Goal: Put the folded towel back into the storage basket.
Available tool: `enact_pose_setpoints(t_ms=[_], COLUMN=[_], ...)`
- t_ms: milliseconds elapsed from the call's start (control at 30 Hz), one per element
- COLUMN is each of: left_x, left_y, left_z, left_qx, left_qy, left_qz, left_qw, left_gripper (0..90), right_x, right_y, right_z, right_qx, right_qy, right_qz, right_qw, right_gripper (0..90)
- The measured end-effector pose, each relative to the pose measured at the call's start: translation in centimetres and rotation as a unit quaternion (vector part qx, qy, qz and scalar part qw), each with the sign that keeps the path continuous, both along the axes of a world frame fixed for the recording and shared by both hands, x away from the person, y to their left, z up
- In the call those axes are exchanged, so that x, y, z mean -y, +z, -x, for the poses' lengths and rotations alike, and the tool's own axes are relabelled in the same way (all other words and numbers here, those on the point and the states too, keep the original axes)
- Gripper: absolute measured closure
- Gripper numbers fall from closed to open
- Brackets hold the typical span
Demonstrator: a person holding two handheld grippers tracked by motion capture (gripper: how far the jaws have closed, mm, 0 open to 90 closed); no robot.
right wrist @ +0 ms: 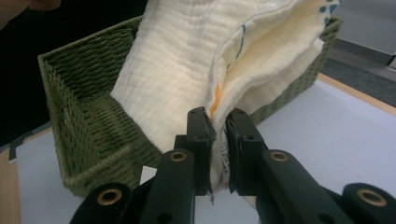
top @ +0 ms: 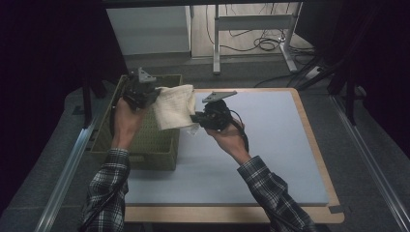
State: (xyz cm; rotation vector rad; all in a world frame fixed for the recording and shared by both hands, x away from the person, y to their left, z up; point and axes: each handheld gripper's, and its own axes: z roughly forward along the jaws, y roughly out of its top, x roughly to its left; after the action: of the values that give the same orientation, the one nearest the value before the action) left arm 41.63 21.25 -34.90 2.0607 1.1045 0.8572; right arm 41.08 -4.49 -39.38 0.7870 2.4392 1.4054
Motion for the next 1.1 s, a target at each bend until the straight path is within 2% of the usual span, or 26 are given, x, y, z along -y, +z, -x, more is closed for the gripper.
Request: enact_pose_setpoints(t_ms=[233, 433, 667, 867, 1100], left_x=[-2.3, -4.0, -6.3, -8.0, -9.3], left_y=[-0.8, -1.5, -2.7, -3.6, -4.9], left_z=[0.1, 0.2, 0.6, 1.0, 1.4], left_qx=[-0.006, -0.015, -0.030, -0.039, -0.050], left_qy=[0.019, 0.033, 0.049, 0.060, 0.064], left_qz=[0.000, -0.005, -0.015, -0.021, -0.021], left_qw=[0.9998, 0.9993, 0.9983, 0.9972, 0.9965], left_gripper=[80.8, 80.8, 80.8, 80.7, 80.5], right_x=[-3.2, -6.0, -9.1, -11.6, -13.8], right_y=[-0.9, -1.6, -2.5, -3.2, -3.9], right_z=[-0.3, -0.3, -0.4, -0.2, 0.1], right_qx=[-0.005, -0.011, -0.033, -0.045, -0.063], right_qy=[0.014, 0.027, 0.029, 0.036, 0.061], right_qz=[0.003, 0.016, 0.035, 0.057, 0.090], right_qw=[0.9999, 0.9994, 0.9985, 0.9967, 0.9921], right_gripper=[80.4, 80.4, 80.5, 80.5, 80.4])
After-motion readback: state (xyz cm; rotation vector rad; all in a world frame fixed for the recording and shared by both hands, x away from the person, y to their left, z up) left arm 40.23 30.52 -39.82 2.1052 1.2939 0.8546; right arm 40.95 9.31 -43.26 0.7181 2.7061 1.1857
